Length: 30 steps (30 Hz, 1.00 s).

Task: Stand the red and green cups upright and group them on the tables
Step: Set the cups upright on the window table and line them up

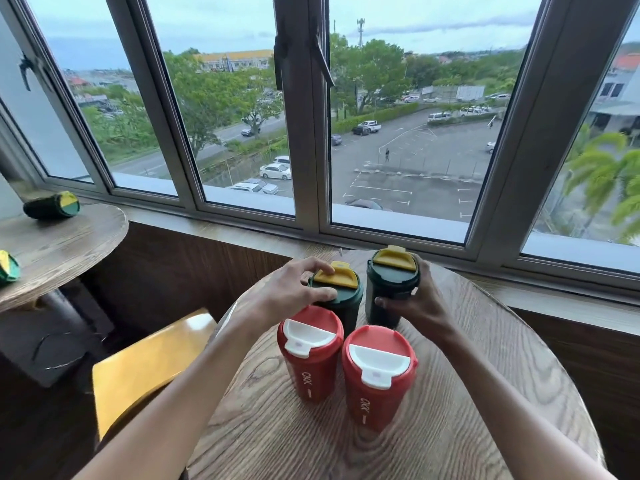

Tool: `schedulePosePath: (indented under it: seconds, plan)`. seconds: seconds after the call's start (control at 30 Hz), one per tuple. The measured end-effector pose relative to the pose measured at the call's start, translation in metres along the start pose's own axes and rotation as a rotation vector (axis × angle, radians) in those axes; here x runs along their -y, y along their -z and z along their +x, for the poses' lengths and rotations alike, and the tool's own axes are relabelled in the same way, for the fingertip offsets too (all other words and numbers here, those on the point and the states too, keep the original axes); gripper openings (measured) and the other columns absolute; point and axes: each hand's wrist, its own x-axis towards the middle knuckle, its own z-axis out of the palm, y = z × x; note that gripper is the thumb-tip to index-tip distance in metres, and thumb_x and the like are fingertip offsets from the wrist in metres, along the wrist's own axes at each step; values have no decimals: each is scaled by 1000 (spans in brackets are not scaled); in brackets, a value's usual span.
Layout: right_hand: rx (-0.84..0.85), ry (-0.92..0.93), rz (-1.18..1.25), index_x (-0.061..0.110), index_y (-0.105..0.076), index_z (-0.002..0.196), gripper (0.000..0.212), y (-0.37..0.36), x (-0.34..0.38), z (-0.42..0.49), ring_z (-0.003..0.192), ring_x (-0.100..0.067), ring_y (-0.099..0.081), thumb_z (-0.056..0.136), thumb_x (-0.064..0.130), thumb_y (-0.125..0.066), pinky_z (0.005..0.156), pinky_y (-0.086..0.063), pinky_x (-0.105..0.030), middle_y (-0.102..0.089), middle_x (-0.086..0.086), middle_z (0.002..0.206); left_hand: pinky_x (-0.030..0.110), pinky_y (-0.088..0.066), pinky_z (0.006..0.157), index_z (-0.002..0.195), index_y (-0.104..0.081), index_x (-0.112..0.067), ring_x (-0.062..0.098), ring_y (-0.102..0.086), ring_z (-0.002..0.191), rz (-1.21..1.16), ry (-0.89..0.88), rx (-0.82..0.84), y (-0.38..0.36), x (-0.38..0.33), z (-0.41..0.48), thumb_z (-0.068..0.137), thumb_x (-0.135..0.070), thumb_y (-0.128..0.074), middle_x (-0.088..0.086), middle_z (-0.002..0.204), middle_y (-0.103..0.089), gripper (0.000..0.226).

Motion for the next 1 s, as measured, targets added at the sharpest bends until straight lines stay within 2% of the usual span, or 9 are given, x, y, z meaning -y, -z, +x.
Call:
schedulePosePath:
  seconds: [0.07,0.2,0.33,0.43,0.57,0.63,0.73,0.9,1.0]
  plan:
    - [18,12,3,24,-40,131,96,4,-1,-8,116,-16,-54,52,17,-94,101,-45,-31,-56,-1,121,34,-55,86,107,-69,-35,26,-68,98,-12,1,4,0,0,0,78,-30,-80,-2,115,-64,31]
    - [59,-4,31,26,-43,130,95,6,1,-19,116,-19,-56,49,29,-93,95,-49,-34,-57,-3,122,37,-56,87,104,-69,-40,26,-70,96,-14,15,10,1,0,-1,76,-35,-81,-2,110,-66,31]
    - [301,-208,180,21,-35,137,91,19,9,-20,121,-19,-51,65,-7,-83,87,-54,-24,-53,-5,125,36,-56,87,104,-69,-40,22,-69,96,-9,6,9,2,0,-1,76,-36,-81,-5,112,-65,31]
    - [486,-341,155,21,-39,140,82,30,10,-21,127,-18,-46,73,-6,-77,87,-54,-26,-54,0,129,38,-58,87,103,-68,-43,19,-69,93,-2,6,6,1,0,0,72,-40,-81,-7,112,-64,33]
    - [407,-376,121,22,-56,118,57,24,5,-26,118,-24,-54,71,0,-81,96,-53,-38,-61,-3,118,40,-58,87,101,-67,-49,16,-70,91,12,4,9,1,2,0,66,-50,-78,-9,112,-64,37]
    - [379,-370,115,24,-58,114,56,23,2,-30,117,-27,-54,69,2,-83,99,-51,-45,-62,-8,121,33,-57,85,105,-68,-43,14,-68,92,-8,-6,6,0,2,0,74,-40,-80,-6,115,-63,33]
    - [399,-347,114,27,-59,117,61,24,-1,-36,121,-32,-53,68,5,-85,99,-49,-52,-62,-10,123,32,-55,87,108,-68,-39,14,-67,93,-20,-13,6,1,2,-1,77,-35,-80,-6,115,-63,34]
    - [415,-338,142,20,-57,125,68,26,5,-44,120,-35,-52,67,-2,-84,93,-54,-49,-62,-11,125,34,-55,91,111,-69,-36,15,-65,99,-9,-30,-2,0,4,0,77,-34,-80,-4,122,-62,36]
    - [425,-341,155,16,-56,127,68,25,7,-50,119,-34,-53,68,-3,-83,86,-56,-41,-63,-9,124,37,-52,97,112,-69,-35,17,-62,106,-13,-36,-5,-1,5,1,77,-34,-80,-3,124,-60,37]
